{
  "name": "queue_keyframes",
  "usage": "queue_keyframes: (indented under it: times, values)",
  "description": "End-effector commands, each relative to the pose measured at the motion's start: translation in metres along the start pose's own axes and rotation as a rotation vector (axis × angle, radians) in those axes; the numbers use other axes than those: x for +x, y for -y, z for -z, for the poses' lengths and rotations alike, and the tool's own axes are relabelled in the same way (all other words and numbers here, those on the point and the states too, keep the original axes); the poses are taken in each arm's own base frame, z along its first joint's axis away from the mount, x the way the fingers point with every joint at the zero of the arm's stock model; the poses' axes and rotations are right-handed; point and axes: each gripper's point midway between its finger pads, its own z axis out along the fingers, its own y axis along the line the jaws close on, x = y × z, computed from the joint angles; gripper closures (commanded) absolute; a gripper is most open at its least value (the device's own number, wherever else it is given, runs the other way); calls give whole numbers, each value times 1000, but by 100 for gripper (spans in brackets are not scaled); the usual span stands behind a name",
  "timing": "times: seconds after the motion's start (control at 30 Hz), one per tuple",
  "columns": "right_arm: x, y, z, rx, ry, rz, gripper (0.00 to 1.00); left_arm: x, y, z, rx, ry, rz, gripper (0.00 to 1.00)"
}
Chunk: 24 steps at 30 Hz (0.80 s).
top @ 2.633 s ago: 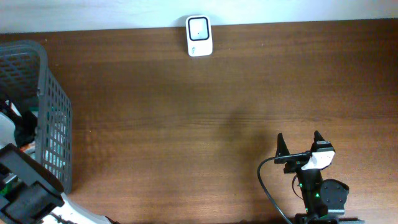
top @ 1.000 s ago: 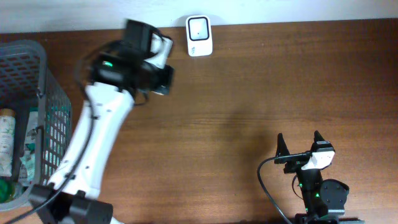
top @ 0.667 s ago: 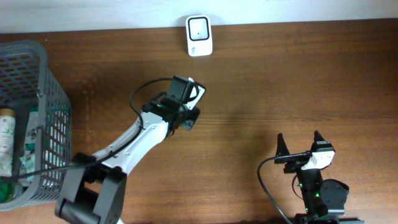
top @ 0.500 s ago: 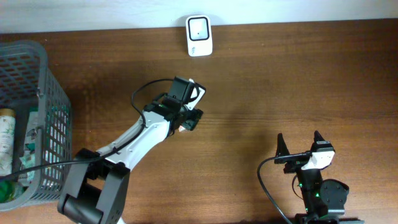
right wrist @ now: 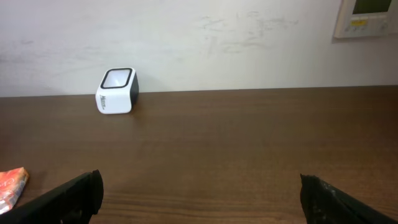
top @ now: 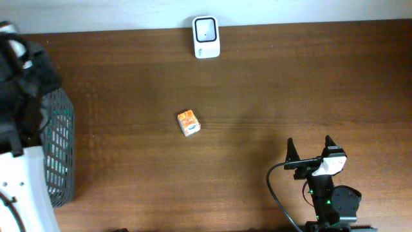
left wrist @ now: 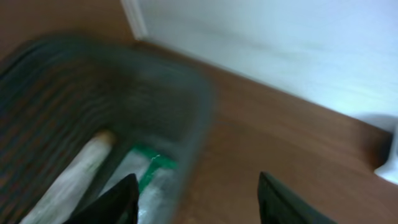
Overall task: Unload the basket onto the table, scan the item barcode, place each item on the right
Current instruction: 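Reach the left gripper into the basket and grasp the mint-green pouch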
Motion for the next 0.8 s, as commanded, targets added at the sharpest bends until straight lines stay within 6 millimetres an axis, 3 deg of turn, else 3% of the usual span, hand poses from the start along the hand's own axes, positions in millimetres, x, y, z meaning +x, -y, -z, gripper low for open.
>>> queue_keyframes:
  times: [0.0,0.07,0.2,0.3,0.47,0.57,0.77]
  values:
    - [2,0,0,-2,-3,6,2,45,-62,-35,-168,-134,238,43]
    - [2,0,0,-2,-3,6,2,82,-93,-55,-251,-215,320,40]
    - [2,0,0,-2,-3,6,2,138,-127,-89,-336,-311,374,37]
    - [2,0,0,-2,-3,6,2,156,-138,-104,-354,-349,403,36]
    - [2,0,0,-2,-3,6,2,161,-141,-120,-274,-368,474,33]
    - [2,0,0,-2,-3,6,2,187,-158,-141,-312,-447,527,32]
    - [2,0,0,-2,-3,6,2,237,-162,-166,-327,-621,553,34]
